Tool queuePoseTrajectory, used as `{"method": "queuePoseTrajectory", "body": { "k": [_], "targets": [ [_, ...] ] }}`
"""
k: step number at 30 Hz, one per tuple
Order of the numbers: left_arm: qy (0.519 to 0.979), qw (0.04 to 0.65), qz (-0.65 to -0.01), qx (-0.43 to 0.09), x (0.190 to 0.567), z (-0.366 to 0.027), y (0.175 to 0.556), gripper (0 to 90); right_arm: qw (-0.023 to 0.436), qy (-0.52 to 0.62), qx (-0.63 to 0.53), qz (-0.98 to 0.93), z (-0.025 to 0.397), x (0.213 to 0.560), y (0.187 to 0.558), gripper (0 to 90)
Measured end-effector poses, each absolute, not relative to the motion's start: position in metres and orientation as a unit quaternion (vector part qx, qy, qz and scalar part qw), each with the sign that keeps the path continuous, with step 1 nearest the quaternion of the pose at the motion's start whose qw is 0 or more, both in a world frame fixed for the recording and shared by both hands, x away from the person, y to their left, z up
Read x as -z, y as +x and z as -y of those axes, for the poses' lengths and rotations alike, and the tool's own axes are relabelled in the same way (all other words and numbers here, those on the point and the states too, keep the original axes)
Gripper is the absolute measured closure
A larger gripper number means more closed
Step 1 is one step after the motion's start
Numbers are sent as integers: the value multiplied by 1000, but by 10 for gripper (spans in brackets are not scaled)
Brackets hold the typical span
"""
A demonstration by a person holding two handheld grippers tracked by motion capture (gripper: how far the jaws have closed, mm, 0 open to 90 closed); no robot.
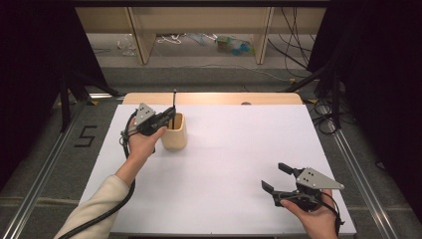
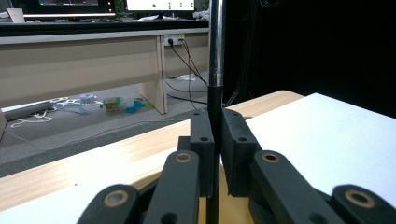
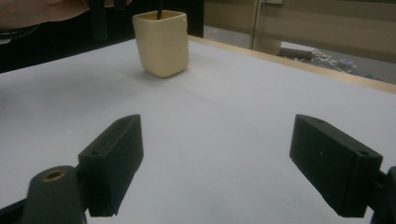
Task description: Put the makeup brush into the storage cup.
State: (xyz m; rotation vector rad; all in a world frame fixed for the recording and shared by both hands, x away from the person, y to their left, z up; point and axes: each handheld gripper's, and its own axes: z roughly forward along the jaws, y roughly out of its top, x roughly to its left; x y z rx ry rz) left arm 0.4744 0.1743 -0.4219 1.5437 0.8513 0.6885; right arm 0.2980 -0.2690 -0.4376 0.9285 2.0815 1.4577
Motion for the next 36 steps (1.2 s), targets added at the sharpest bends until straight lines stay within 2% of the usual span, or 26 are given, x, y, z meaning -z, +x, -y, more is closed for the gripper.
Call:
{"method": "queuePoseTrajectory", "body": {
  "k": [36],
  "targets": [
    [667,576,-370,-295,432,-175,477,835,219,332,-533,-747,268,439,299,187]
  ]
}}
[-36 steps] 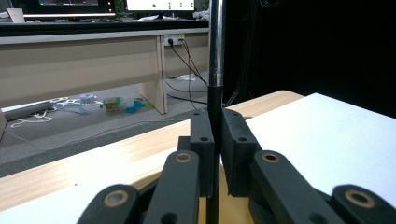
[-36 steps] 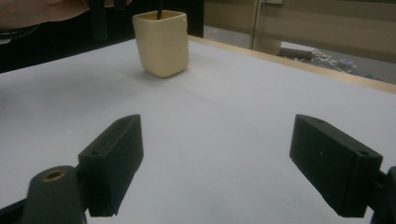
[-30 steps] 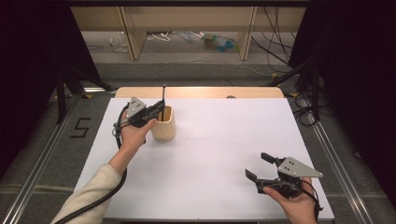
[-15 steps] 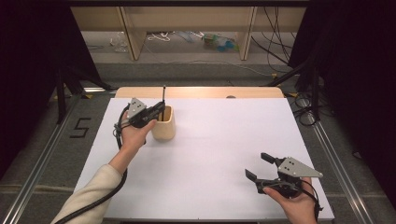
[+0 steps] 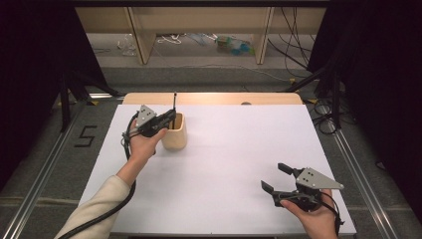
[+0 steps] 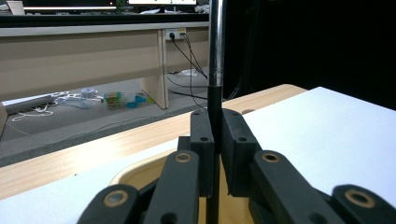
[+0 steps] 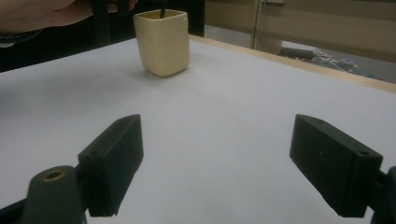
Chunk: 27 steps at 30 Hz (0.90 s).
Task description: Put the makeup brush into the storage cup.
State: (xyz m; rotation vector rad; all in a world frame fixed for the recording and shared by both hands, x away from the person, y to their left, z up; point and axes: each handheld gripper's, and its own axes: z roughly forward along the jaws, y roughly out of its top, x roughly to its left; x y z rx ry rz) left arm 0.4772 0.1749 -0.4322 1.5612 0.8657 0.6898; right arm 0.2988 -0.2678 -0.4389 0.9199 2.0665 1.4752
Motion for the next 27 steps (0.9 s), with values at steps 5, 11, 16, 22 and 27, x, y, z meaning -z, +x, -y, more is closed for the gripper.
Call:
{"method": "queuePoseTrajectory", "body": {
  "k": [5,11,16,22,27],
  "targets": [
    [666,576,-370,-295,433,-175,478,835,214,330,-541,-743,267,440,300,187],
    [668,574,-372,-293,435,-174,477,835,214,330,-541,-743,267,440,300,186],
    [668,574,-372,-293,435,-174,478,835,214,330,-541,-744,267,440,300,186],
    [669,573,-373,-292,437,-174,478,835,214,330,-541,-744,267,440,300,186],
    [670,572,-373,-292,438,-174,478,835,214,330,-540,-744,267,440,300,186]
  ]
}}
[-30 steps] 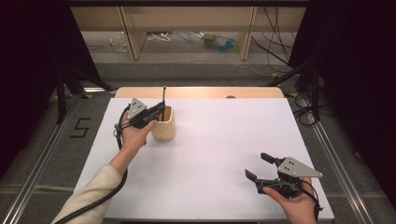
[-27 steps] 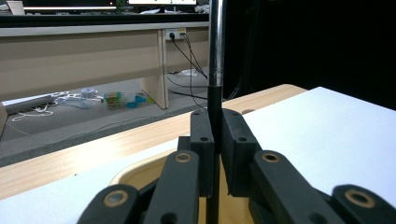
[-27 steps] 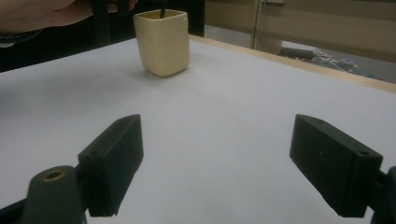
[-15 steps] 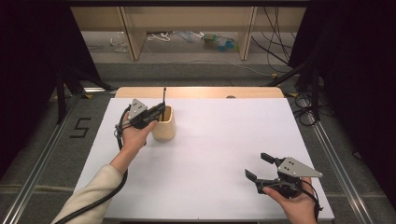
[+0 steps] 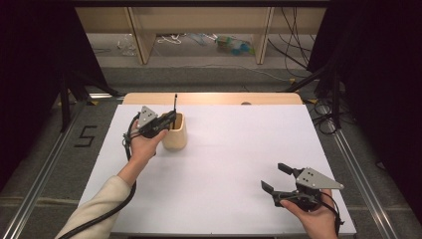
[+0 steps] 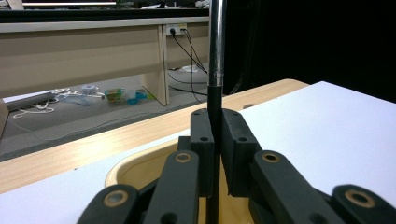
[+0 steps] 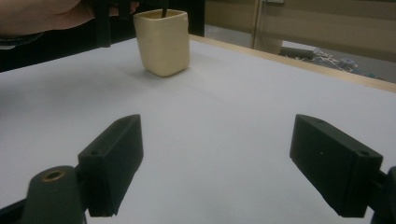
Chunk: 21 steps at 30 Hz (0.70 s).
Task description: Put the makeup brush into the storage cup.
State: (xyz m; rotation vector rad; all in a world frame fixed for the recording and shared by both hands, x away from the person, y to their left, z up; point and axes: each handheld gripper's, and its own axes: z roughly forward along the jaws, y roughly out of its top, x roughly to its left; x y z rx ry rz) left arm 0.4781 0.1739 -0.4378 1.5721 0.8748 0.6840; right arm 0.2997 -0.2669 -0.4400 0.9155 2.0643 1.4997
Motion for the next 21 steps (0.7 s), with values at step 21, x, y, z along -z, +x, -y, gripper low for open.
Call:
{"method": "queuePoseTrajectory", "body": {
  "k": [21],
  "targets": [
    [673,567,-374,-292,442,-174,479,835,217,332,-534,-747,267,440,299,186]
  ]
}}
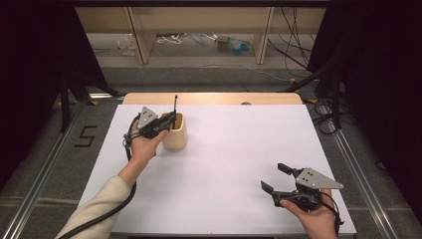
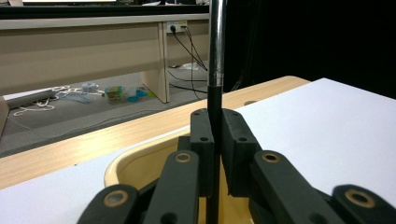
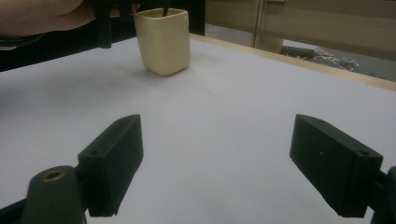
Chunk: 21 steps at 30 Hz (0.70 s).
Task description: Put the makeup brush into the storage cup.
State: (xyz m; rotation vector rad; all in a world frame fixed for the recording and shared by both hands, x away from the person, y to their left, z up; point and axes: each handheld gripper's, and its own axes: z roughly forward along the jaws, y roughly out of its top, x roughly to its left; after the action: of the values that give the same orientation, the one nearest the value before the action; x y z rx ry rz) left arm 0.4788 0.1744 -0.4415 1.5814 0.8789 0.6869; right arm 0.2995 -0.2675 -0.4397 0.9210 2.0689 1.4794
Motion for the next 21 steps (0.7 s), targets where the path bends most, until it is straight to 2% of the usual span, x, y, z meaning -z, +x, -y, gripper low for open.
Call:
{"method": "queuePoseTrajectory", "body": {
  "k": [21],
  "targets": [
    [672,567,-377,-292,441,-177,479,832,214,334,-524,-754,269,438,298,186]
  ]
}}
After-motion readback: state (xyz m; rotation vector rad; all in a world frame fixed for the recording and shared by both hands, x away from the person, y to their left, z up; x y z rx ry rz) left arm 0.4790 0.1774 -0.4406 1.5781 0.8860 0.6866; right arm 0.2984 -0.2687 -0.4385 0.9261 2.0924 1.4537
